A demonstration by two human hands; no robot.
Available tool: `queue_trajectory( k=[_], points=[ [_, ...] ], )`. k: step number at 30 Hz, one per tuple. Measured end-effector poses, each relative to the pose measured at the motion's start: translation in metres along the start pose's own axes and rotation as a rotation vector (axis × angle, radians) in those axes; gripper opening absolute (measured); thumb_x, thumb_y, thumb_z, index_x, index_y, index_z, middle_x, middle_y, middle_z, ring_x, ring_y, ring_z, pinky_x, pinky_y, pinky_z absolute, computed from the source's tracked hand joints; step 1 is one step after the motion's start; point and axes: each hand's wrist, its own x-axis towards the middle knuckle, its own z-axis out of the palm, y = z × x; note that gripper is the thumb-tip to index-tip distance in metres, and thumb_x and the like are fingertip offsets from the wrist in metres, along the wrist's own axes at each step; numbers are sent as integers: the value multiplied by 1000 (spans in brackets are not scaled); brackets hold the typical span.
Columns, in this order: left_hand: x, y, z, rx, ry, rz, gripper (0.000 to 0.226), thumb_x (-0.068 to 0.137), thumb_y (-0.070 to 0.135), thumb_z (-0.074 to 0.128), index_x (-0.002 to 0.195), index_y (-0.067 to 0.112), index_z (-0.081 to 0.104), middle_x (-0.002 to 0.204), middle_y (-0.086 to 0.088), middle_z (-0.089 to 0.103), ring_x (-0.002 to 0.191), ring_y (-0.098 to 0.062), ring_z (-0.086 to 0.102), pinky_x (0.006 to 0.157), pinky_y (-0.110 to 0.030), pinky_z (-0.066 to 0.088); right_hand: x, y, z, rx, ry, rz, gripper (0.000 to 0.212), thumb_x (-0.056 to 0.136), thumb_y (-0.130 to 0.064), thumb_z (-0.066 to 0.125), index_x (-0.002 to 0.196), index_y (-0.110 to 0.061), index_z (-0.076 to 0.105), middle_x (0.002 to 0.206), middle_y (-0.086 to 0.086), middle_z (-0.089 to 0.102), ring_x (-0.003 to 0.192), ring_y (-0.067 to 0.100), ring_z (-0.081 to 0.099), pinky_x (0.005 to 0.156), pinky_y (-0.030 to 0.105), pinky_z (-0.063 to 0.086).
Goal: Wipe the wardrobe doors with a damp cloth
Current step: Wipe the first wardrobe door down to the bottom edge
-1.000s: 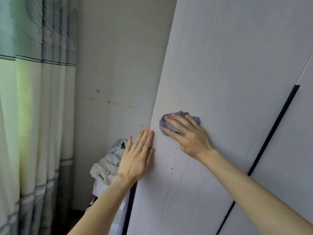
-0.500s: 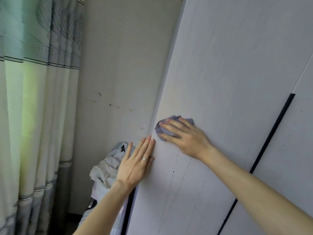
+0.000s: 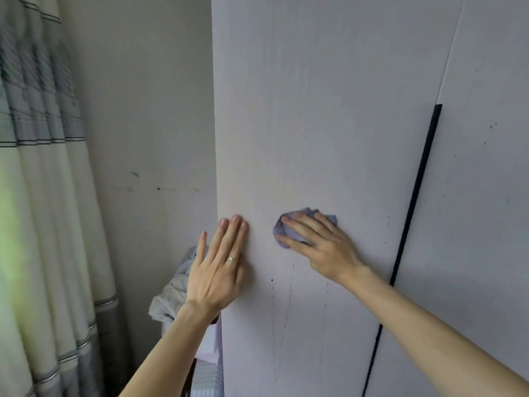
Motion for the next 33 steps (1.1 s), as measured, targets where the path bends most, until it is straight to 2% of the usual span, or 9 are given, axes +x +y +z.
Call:
queue_trajectory(
  k=[3,6,10,13,17,20,26,29,33],
  points=[
    [10,15,4,-26,13,-46,73,94,24,36,161,12,11,169,-3,3,155,-25,4,125,-44,-1,23,32,-11,-2,195,270,58,93,10,35,132,-21,66,145,10,53,136,30,47,113,49,35],
    [13,33,13,-79,22,-142,73,96,25,34,161,12,3,169,-7,-3,155,-30,0,125,-44,-1,4,17,5,11,263,387,59,89,12,41,133,-20,64,144,11,54,137,30,45,113,52,34],
    [15,44,18,-110,37,-219,75,97,27,36,160,11,-1,168,-8,-9,155,-31,-6,125,-42,-6,-60,-21,21,51,88,263,61,94,7,33,138,-25,60,147,5,53,142,24,42,109,51,40],
    [13,42,20,-102,43,-219,75,98,31,35,160,14,-3,168,-5,-11,154,-28,-9,125,-40,-7,-68,-1,6,58,-1,116,60,97,6,30,140,-25,58,147,6,52,138,26,47,109,48,42],
    [10,37,25,-100,34,-223,74,99,37,31,160,16,-6,167,-1,-16,154,-25,-13,124,-39,-8,-28,61,-19,21,181,341,65,87,17,43,138,-19,59,149,12,48,141,32,42,117,50,31],
    [8,36,29,-98,32,-223,72,102,42,26,160,15,-5,167,-2,-15,154,-26,-13,125,-41,-8,-22,84,-26,35,293,498,56,93,13,39,138,-13,59,150,16,45,142,36,39,115,56,32],
    [10,42,33,-131,53,-251,73,100,40,27,159,14,-7,167,1,-16,154,-24,-13,124,-44,-7,-120,0,10,81,211,693,55,94,8,40,144,-14,50,159,10,33,147,36,31,110,64,34],
    [8,40,32,-130,25,-254,73,101,42,26,159,16,-9,166,3,-17,154,-21,-15,123,-53,0,-144,-14,11,98,114,653,56,95,5,38,146,-16,47,162,5,27,150,33,25,112,62,32],
    [8,40,30,-124,16,-266,73,100,42,26,159,13,-7,166,0,-13,153,-20,-16,121,-59,4,-83,52,-17,94,199,607,62,91,12,36,145,-16,49,154,14,40,146,35,32,118,57,27]
  ],
)
